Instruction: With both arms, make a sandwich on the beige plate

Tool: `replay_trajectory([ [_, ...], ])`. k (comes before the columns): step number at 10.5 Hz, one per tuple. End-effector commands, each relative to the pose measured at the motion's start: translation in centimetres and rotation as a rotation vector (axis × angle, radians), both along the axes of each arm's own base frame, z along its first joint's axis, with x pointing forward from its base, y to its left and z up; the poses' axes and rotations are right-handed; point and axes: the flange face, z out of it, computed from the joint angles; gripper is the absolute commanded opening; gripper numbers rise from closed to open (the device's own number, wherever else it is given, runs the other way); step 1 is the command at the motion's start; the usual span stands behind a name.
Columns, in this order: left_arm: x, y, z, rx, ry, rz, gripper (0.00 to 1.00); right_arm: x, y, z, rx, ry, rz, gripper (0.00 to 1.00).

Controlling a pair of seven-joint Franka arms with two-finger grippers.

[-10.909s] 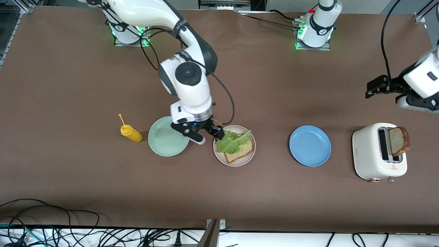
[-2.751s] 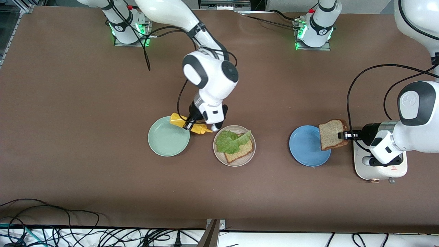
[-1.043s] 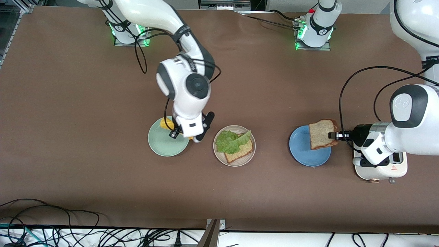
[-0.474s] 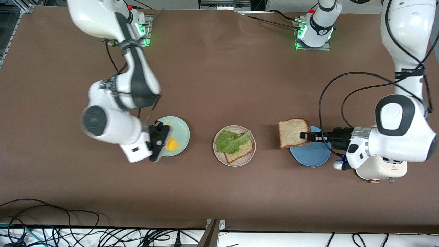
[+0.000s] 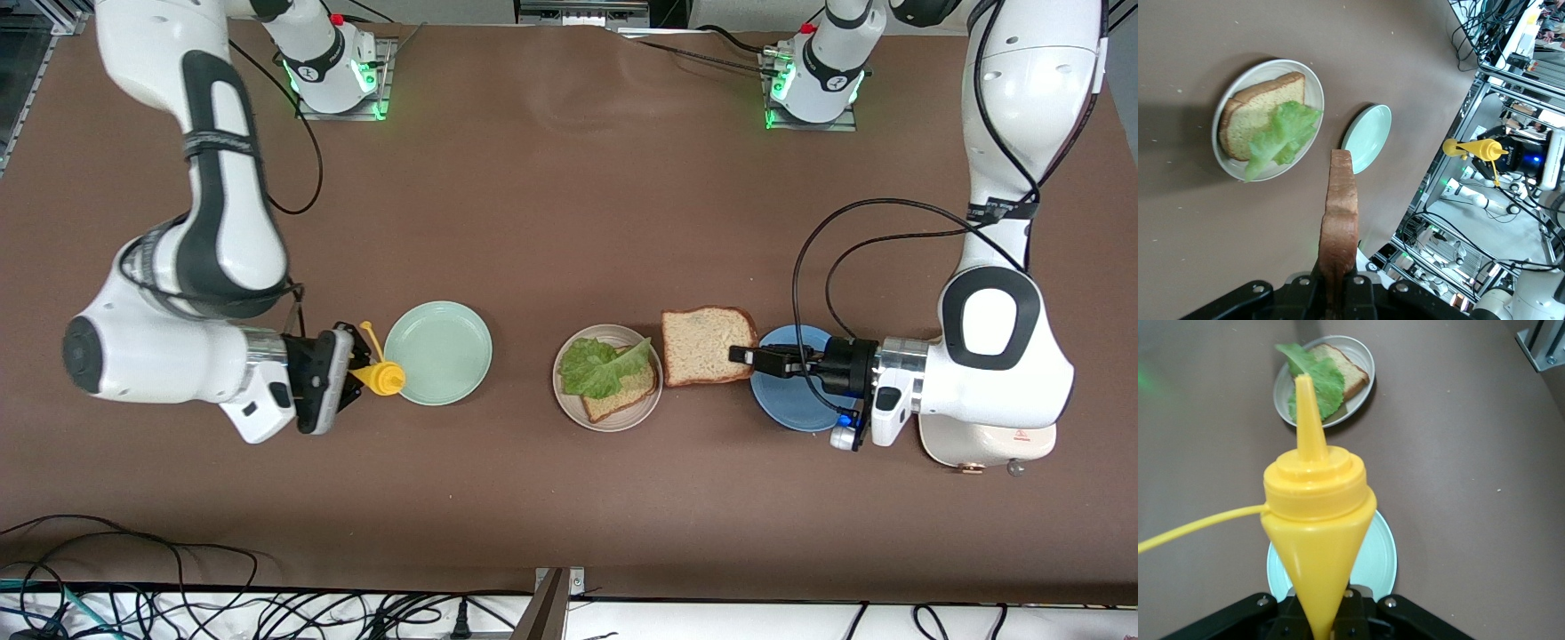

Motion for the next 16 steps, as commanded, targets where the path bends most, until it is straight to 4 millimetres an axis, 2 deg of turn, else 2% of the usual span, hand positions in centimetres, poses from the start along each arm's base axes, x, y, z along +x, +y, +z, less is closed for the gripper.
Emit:
replay_trajectory([
  [1,0.1,-1.9,-0.5,-0.049,0.019,0.019,0.00,-0.5,-3.3,-0.9,0.155,0.000,0.081,0.00],
  [3,0.2,-4.3,-1.5,-0.038,0.002,0.065,0.00,-1.1,-5.7,-2.7,0.299,-0.012,0.220,0.00],
  [4,0.0,-6.2,-2.0,-0.042,-0.007,0.091,0.00,-1.7,-6.8,-3.7,0.345,-0.014,0.271,0.00],
  [7,-0.2,-9.2,-3.6,-0.023,-0.037,0.165,0.00,-3.2,-9.5,-7.4,0.442,-0.105,0.426,0.00],
  [9,-0.6,-10.2,-4.8,-0.002,-0.035,0.173,0.00,-4.7,-10.7,-11.3,0.547,-0.160,0.468,0.00],
  [12,-1.7,-11.8,-6.9,0.039,-0.052,0.193,0.00,-6.8,-13.6,-17.9,0.705,-0.189,0.403,0.00],
  [14,-2.1,-12.6,-7.7,0.014,-0.062,0.212,0.00,-7.5,-14.7,-21.5,0.807,-0.187,0.335,0.00],
  [16,-2.9,-13.5,-8.7,0.035,-0.063,0.214,0.00,-8.3,-14.8,-24.2,0.894,-0.179,0.284,0.00],
])
